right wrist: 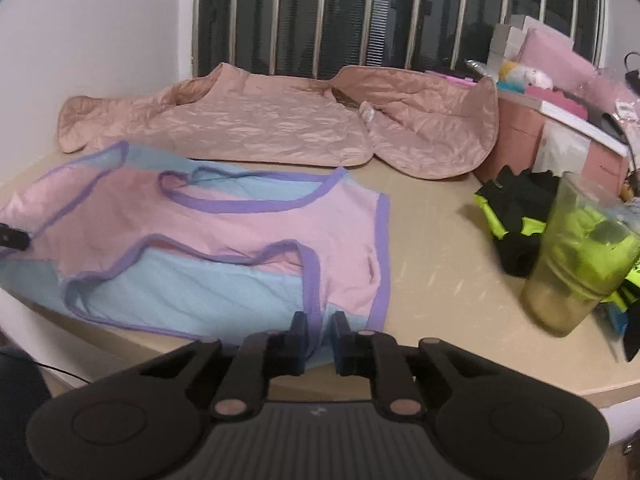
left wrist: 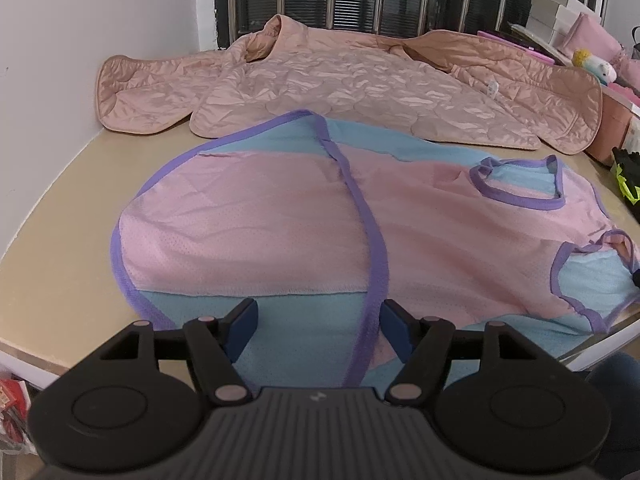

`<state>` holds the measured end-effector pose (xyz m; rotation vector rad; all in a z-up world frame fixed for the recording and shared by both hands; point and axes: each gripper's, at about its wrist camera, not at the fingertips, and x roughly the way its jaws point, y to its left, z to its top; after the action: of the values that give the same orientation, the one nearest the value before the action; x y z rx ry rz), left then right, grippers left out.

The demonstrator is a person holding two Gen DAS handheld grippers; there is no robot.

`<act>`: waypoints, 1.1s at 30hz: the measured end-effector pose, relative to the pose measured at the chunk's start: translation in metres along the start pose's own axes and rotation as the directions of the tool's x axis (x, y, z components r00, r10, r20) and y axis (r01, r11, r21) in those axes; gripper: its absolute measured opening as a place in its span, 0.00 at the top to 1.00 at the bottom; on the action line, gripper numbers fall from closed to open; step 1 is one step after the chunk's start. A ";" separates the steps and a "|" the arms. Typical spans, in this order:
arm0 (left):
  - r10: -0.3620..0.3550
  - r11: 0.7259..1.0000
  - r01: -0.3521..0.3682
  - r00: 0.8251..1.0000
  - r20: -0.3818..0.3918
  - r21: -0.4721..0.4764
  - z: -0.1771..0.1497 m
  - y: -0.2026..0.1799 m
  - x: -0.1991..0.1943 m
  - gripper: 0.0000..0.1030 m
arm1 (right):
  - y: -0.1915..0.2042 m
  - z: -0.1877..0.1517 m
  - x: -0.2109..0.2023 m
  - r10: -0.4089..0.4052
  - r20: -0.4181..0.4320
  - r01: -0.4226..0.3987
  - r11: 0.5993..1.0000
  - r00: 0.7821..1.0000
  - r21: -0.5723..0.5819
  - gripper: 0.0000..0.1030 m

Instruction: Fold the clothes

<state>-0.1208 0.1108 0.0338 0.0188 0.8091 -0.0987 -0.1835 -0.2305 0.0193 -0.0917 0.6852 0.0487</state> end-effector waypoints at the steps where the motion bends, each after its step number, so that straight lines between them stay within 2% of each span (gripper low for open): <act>1: 0.006 1.000 -0.006 1.000 0.013 -0.006 0.000 0.003 -0.003 0.33 | -0.001 0.000 -0.001 -0.003 -0.002 0.003 1.000 1.000 -0.001 0.88; 4: 0.041 0.998 -0.037 0.996 0.083 -0.052 0.002 0.023 -0.019 0.33 | 0.006 0.005 -0.006 -0.039 -0.018 0.038 0.999 0.999 -0.033 0.87; 5: 0.058 0.996 -0.051 0.993 0.100 -0.077 0.003 0.033 -0.023 0.33 | 0.011 0.008 -0.012 -0.041 0.001 0.041 0.998 0.999 -0.046 0.87; 7: 0.118 0.986 -0.105 0.988 0.096 -0.128 0.004 0.055 -0.025 0.33 | 0.026 0.015 -0.024 0.004 0.050 0.000 0.997 0.999 -0.071 0.85; 8: 0.149 0.979 -0.134 0.985 0.091 -0.152 0.004 0.065 -0.026 0.33 | 0.034 0.018 -0.028 0.036 0.073 -0.030 0.996 0.997 -0.082 0.80; 10: 0.194 0.966 -0.178 0.978 0.071 -0.189 0.002 0.082 -0.027 0.33 | 0.051 0.023 -0.032 0.124 0.114 -0.110 0.986 0.986 -0.124 0.75; 14: 0.098 0.981 -0.078 0.989 0.109 -0.178 -0.005 0.086 -0.039 0.33 | 0.088 0.021 -0.031 0.301 0.117 -0.255 0.920 0.946 -0.299 0.75; 16: -0.035 0.997 0.044 0.991 0.127 -0.068 -0.010 0.069 -0.043 0.31 | 0.102 0.018 -0.029 0.359 0.090 -0.302 0.876 0.929 -0.375 0.72; 18: -0.151 0.988 0.144 0.979 0.138 0.061 -0.015 0.045 -0.046 0.29 | 0.112 0.015 -0.026 0.398 0.055 -0.337 0.834 0.916 -0.436 0.61; 20: -0.232 0.958 0.200 0.962 0.144 0.205 -0.022 0.017 -0.048 0.29 | 0.116 0.013 -0.023 0.390 0.034 -0.329 0.817 0.920 -0.474 0.55; 22: -0.276 0.912 0.211 0.950 0.144 0.351 -0.033 -0.007 -0.049 0.29 | 0.117 0.011 -0.021 0.382 0.011 -0.329 0.811 0.924 -0.484 0.55; 23: -0.292 0.881 0.210 0.946 0.139 0.425 -0.039 -0.018 -0.048 0.29 | 0.116 0.011 -0.022 0.386 0.007 -0.334 0.806 0.922 -0.488 0.55; 24: -0.287 0.841 0.190 0.950 0.121 0.506 -0.047 -0.027 -0.046 0.29 | 0.117 0.008 -0.024 0.387 0.009 -0.329 0.795 0.922 -0.510 0.55; 26: -0.272 0.749 0.156 0.959 0.084 0.644 -0.061 -0.038 -0.041 0.29 | 0.118 0.004 -0.028 0.387 0.012 -0.316 0.769 0.922 -0.556 0.55; 29: -0.247 0.655 0.136 0.968 0.041 0.743 -0.074 -0.039 -0.033 0.33 | 0.128 -0.005 -0.031 0.380 0.004 -0.272 0.669 0.925 -0.691 0.55; 31: -0.246 0.624 0.136 0.969 0.028 0.770 -0.072 -0.035 -0.029 0.43 | 0.135 -0.009 -0.029 0.389 -0.013 -0.271 0.617 0.921 -0.739 0.55; 33: -0.238 0.623 0.132 0.971 0.026 0.771 -0.070 -0.029 -0.024 0.50 | 0.142 -0.013 -0.025 0.387 -0.025 -0.261 0.571 0.922 -0.778 0.58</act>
<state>-0.1903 0.0880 0.0032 0.7437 0.5845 -0.6431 -0.2214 -0.0904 0.0150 -0.7974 0.4770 0.7205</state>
